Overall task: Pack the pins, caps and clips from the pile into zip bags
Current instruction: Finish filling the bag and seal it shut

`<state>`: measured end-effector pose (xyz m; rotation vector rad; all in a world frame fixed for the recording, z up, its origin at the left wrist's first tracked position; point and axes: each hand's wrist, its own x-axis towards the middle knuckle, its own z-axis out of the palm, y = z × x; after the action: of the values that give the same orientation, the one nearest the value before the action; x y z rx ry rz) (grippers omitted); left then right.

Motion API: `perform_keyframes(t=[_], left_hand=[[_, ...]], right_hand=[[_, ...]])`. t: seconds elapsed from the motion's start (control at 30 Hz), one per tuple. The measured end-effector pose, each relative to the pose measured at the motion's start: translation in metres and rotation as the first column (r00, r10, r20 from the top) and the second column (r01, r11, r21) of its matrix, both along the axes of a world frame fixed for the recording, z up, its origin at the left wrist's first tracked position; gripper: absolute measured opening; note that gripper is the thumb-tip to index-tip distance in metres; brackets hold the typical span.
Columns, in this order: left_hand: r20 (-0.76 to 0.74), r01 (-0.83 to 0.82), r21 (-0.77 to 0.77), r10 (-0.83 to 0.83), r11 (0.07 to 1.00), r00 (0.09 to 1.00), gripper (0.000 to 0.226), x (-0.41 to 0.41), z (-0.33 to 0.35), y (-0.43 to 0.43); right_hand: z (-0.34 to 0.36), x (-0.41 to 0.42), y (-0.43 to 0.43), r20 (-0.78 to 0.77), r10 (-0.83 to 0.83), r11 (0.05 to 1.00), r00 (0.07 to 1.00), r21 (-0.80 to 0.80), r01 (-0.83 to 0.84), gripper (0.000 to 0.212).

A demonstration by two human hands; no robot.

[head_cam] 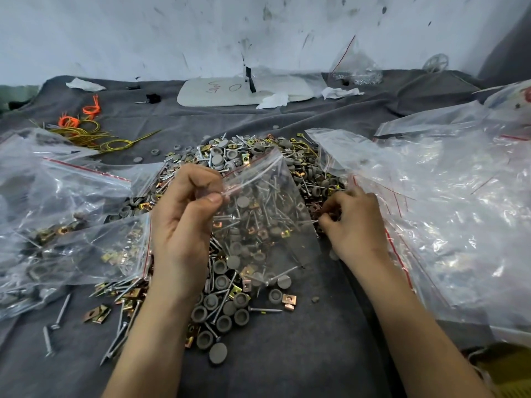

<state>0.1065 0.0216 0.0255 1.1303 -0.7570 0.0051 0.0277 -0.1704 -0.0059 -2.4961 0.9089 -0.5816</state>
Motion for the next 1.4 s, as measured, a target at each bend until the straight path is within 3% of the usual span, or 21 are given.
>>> perform_keyframes(t=[0.07, 0.27, 0.67, 0.77, 0.87, 0.93, 1.03, 1.13, 1.4], left_hand=[[0.01, 0.008, 0.006, -0.008, 1.0, 1.0, 0.021, 0.0, -0.001, -0.001], [0.023, 0.028, -0.002, -0.028, 1.0, 0.999, 0.023, 0.0, -0.002, -0.001], [0.037, 0.042, -0.009, -0.042, 0.999, 0.998, 0.025, -0.002, -0.002, -0.002], [0.028, 0.033, -0.002, -0.033, 0.999, 0.999, 0.023, -0.002, 0.0, 0.0], [0.076, -0.017, 0.092, 0.01, 0.996, 0.997, 0.023, -0.004, 0.001, 0.001], [0.155, -0.059, 0.189, 0.03, 0.98, 0.988, 0.018, -0.009, 0.001, -0.001], [0.34, -0.128, 0.309, 0.017, 0.942, 0.94, 0.009, -0.016, 0.0, -0.006], [0.421, -0.126, 0.358, -0.04, 0.925, 0.906, 0.01, -0.021, -0.001, -0.011], [0.618, -0.193, 0.294, -0.032, 0.936, 0.786, 0.012, -0.026, 0.002, -0.012]], right_hand=[[0.0, -0.002, -0.004, 0.053, -0.014, 1.0, 0.999, -0.015, 0.015, 0.006], [-0.007, -0.003, -0.008, -0.091, 0.017, 0.998, 0.996, -0.051, -0.022, 0.017], [-0.004, -0.003, -0.01, -0.032, 0.095, 0.995, 0.995, 0.027, -0.094, 0.009], [0.002, -0.006, -0.011, 0.193, 0.089, 0.986, 0.977, 0.124, -0.114, 0.013], [0.02, -0.016, -0.011, 0.462, 0.089, 0.918, 0.882, 0.305, -0.253, 0.021], [0.034, -0.025, -0.009, 0.564, 0.111, 0.87, 0.818, 0.343, -0.354, 0.023], [0.056, -0.037, 0.0, 0.69, 0.164, 0.861, 0.705, 0.249, -0.444, 0.024], [0.074, -0.047, 0.013, 0.729, 0.262, 0.871, 0.633, 0.104, -0.48, 0.021], [0.086, -0.056, 0.028, 0.574, 0.467, 0.864, 0.673, -0.135, -0.485, 0.02]])
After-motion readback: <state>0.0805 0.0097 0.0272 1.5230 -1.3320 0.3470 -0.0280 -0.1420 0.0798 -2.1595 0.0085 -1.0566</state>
